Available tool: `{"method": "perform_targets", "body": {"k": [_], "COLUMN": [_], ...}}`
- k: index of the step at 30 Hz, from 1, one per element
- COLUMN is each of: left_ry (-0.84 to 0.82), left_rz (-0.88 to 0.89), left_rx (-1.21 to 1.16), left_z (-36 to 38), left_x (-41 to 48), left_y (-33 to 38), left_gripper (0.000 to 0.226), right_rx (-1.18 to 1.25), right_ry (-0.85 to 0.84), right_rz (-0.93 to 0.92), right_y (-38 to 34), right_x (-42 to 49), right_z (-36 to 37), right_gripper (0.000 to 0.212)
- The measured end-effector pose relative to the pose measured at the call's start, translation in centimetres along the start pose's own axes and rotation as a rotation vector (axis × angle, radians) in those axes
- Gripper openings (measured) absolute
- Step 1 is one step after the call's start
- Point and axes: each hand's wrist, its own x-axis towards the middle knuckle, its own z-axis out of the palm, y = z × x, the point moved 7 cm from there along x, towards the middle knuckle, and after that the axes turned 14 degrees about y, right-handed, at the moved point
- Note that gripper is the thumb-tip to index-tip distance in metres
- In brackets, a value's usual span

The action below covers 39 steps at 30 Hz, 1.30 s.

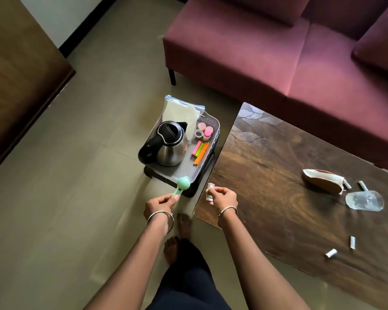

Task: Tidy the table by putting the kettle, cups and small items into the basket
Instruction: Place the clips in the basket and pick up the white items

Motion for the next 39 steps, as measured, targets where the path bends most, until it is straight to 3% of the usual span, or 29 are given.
{"method": "perform_targets", "body": {"k": [6,15,27,39], "left_ry": [-0.069,-0.142,-0.09,0.001], "left_rz": [-0.097,-0.125,-0.597,-0.823], "left_rx": [-0.067,0.042,-0.282,-0.541], "left_z": [5.8,15.3,22.7,24.2], "left_x": [3.0,7.5,9.9,11.8], "left_y": [1.6,2.9,0.3,-0.9], "left_gripper": [0.027,0.031,0.01,0.017], "right_rx": [0.041,0.058,0.137,0.187], "right_ry": [0.002,-0.017,-0.048,-0.127], "right_rz": [-0.003,0.052,0.089,0.088], "right_y": [-2.6,-3.3,-3.0,-4.6], "right_x": [3.4,9.8,13.4,13.9], "right_z": [2.9,5.7,7.4,9.6], "right_gripper": [0.007,0.014,0.011,0.02]}}
